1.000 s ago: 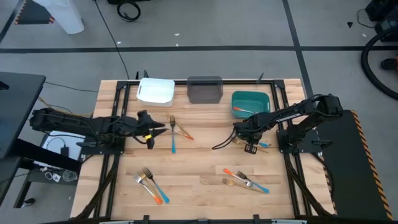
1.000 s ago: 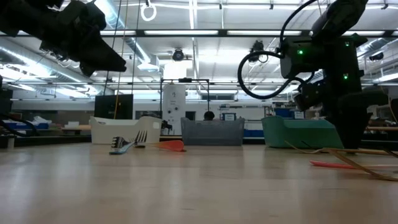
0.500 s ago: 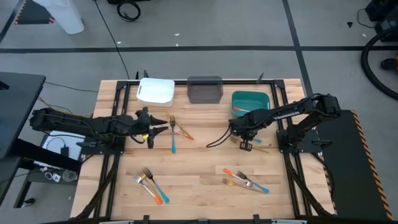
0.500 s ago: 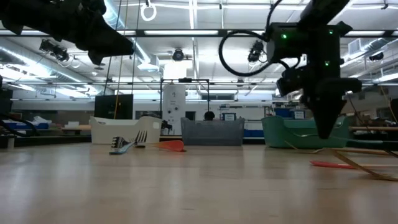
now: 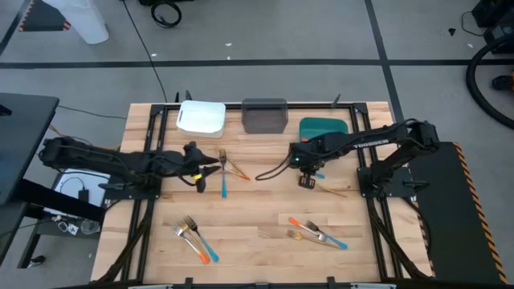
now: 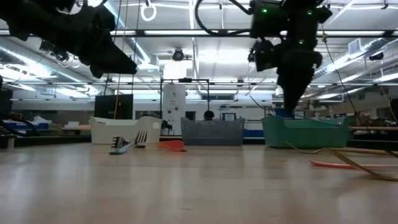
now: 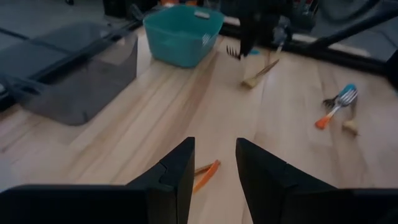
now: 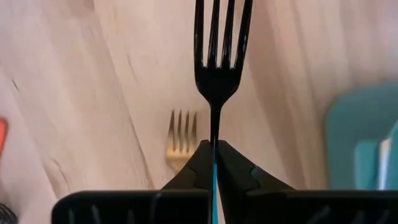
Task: Sort silverware by color (type)
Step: Put the blue fork into the white bin
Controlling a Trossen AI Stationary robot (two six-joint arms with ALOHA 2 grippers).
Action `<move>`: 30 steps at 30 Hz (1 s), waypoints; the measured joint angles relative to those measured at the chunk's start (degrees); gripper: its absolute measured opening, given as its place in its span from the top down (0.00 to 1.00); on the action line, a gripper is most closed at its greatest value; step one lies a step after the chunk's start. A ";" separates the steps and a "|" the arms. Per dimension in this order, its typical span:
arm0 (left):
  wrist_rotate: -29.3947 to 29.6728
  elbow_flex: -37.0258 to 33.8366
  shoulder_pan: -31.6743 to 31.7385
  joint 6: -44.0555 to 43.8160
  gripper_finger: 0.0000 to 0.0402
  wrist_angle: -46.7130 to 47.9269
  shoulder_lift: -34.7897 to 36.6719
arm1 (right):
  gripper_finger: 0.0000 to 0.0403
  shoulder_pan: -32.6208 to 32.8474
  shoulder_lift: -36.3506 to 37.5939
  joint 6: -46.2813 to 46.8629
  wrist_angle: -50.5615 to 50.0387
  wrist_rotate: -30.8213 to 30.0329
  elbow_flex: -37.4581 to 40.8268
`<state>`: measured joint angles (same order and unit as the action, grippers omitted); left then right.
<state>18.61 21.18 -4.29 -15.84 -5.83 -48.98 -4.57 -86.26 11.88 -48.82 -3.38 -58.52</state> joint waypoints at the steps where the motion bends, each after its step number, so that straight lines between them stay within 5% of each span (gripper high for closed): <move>1: -0.02 0.73 0.00 -0.04 0.69 1.12 -0.59 | 0.97 -0.20 -0.82 -0.55 -0.08 0.04 -1.08; 9: -0.02 8.71 -0.20 -1.62 0.69 16.73 -2.43 | 0.96 -0.96 -10.88 -7.91 -1.14 -0.44 -13.87; 19: 0.06 9.87 -2.97 -1.01 0.69 23.38 -2.39 | 0.96 -3.60 -20.22 -13.39 -3.73 -0.58 -29.70; 30: 3.98 9.87 -4.37 20.41 0.69 22.20 -2.39 | 0.96 -7.55 -24.37 -11.88 -2.26 13.64 -34.95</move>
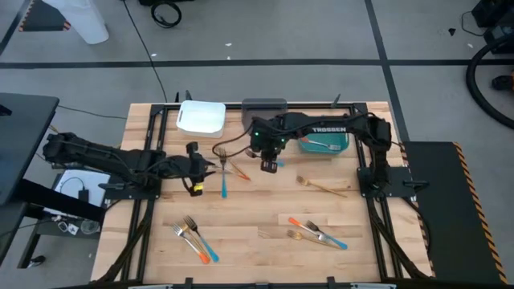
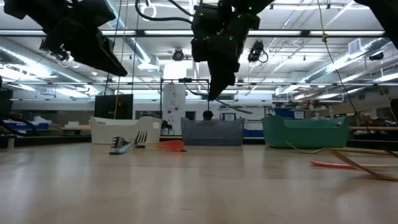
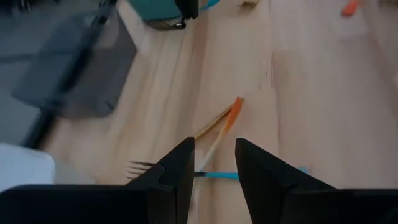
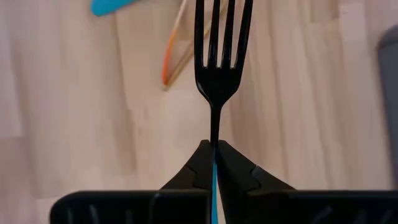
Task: Sort silverware by color (type)
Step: Put the blue fork into the white bin
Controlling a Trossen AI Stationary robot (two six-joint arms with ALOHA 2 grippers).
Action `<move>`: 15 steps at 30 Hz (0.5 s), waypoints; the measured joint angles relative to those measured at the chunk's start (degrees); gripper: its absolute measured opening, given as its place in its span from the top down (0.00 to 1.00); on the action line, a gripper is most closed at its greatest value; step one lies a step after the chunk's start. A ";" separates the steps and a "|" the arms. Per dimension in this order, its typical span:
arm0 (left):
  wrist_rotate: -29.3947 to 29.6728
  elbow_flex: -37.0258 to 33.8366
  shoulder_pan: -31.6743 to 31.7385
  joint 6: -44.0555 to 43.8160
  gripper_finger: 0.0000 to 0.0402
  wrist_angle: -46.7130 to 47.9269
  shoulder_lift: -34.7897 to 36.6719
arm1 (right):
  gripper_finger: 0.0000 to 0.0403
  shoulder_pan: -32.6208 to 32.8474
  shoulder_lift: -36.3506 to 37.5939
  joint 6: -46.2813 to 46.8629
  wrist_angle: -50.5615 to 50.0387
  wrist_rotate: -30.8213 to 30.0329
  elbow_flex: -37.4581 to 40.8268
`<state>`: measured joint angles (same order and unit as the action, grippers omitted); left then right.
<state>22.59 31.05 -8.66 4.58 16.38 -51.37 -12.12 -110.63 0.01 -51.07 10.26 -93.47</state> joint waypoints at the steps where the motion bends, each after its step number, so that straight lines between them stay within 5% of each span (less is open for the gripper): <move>1: -0.04 0.00 0.00 2.14 0.69 -0.95 -0.07 | 0.96 -0.28 0.03 0.78 0.70 1.13 -0.06; 15: 3.04 0.01 -0.61 26.33 0.69 -26.24 -14.27 | 0.96 -1.64 0.07 9.40 6.31 15.34 -0.09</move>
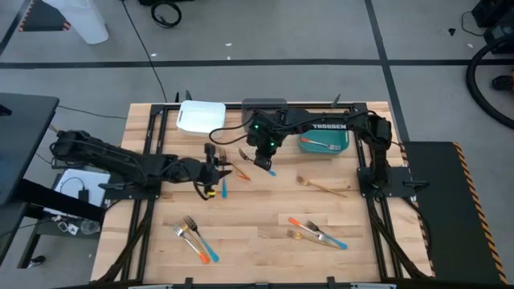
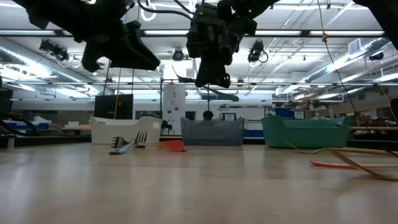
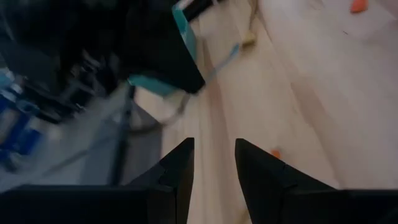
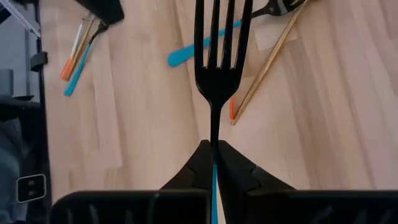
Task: Sort silverware by color (type)
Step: Put the blue fork into the white bin
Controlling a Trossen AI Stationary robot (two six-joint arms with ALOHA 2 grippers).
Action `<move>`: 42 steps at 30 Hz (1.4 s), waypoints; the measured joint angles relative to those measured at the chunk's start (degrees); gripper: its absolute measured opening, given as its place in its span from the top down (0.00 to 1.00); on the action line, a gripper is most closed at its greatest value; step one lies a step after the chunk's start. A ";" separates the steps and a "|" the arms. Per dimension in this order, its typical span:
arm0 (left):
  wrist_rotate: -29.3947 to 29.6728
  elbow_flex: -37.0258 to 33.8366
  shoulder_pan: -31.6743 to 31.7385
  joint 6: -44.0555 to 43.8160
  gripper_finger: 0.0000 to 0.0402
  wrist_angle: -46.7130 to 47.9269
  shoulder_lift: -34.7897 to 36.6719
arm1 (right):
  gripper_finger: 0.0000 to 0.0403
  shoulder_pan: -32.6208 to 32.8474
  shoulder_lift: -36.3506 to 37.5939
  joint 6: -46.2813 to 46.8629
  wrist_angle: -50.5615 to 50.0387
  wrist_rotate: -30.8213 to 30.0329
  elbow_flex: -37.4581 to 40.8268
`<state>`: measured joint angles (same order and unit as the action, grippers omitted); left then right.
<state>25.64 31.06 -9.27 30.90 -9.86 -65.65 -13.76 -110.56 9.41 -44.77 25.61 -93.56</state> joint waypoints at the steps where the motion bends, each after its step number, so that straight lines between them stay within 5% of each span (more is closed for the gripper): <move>1: 0.55 0.01 -0.12 0.95 0.69 -0.81 -0.59 | 0.96 0.00 0.00 0.27 0.09 0.04 0.00; 9: 10.54 -0.03 -3.84 14.80 0.69 -9.80 -4.64 | 0.96 -1.64 0.00 3.90 1.66 5.03 0.00; 18: 12.76 -0.03 -5.78 34.37 0.69 -23.32 -9.92 | 0.96 -3.66 0.04 13.07 6.46 7.05 0.00; 29: 15.14 -0.03 -5.46 51.21 0.69 -27.38 -15.78 | 0.96 -3.74 0.07 21.07 13.20 10.06 0.00; 42: 11.92 -0.07 -3.30 55.29 0.69 -31.94 -17.38 | 0.96 -1.42 0.09 22.59 13.83 7.16 0.02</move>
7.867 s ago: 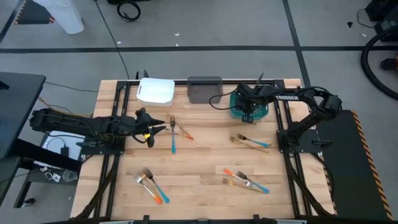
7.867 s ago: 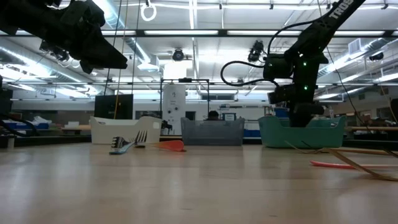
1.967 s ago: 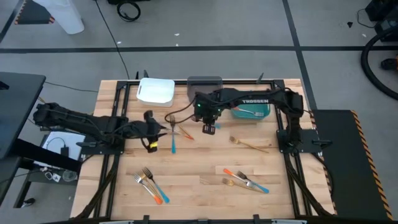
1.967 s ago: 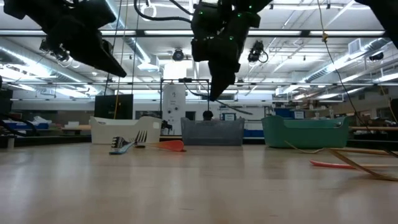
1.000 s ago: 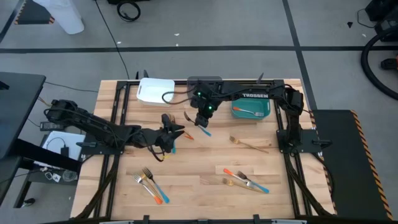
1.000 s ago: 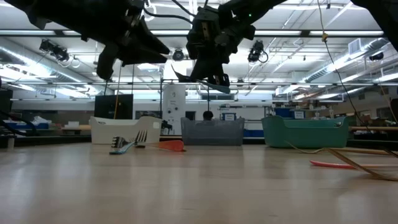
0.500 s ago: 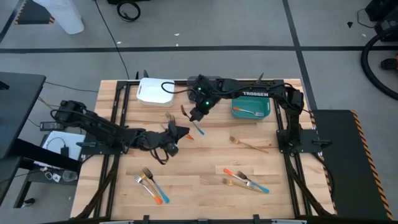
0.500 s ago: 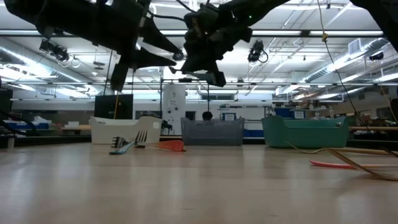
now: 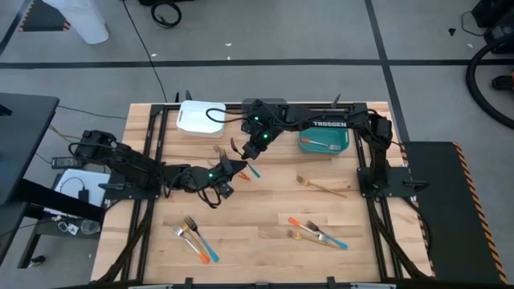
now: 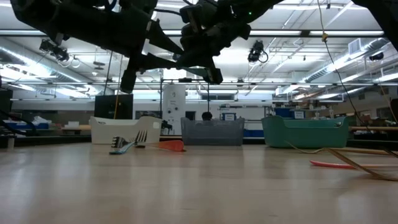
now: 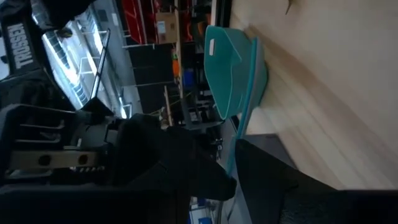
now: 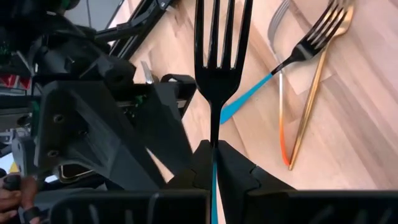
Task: Sort silverware by color (type)
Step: Put the blue fork into the white bin
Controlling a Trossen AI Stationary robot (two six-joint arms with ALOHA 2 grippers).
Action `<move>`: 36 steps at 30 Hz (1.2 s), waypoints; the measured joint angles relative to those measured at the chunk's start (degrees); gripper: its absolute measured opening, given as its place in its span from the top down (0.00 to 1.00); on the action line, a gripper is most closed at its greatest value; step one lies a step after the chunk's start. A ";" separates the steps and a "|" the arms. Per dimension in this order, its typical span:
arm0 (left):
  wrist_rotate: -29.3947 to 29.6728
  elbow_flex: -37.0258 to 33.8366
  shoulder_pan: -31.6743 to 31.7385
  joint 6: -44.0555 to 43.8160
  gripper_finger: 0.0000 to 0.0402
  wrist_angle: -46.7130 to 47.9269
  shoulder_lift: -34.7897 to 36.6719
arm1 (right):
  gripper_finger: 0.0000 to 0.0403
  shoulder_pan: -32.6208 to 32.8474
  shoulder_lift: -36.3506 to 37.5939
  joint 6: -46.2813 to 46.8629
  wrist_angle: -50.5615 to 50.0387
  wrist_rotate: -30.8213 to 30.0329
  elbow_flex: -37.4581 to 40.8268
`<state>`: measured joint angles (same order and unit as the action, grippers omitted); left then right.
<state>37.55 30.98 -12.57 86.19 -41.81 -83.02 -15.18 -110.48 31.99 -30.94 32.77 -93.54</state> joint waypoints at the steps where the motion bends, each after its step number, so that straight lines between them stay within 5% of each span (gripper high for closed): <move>1: -0.47 0.00 0.11 0.00 0.69 0.22 0.00 | 0.96 0.11 0.00 0.05 0.00 -0.04 0.00; 18: -1.94 4.68 2.03 -3.91 0.70 8.38 -1.53 | 0.96 1.36 0.00 0.89 1.31 0.15 0.00; 29: -4.59 4.83 3.10 -5.89 0.95 10.98 -1.44 | 0.96 1.51 -0.07 0.87 0.70 -0.36 0.06; 36: -5.00 4.81 3.43 -6.06 0.97 11.30 -1.40 | 0.91 1.71 -0.09 0.24 0.70 -1.32 0.07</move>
<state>32.56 35.79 -9.15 80.13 -30.51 -84.42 -13.47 -110.56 32.23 -30.24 31.45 -93.47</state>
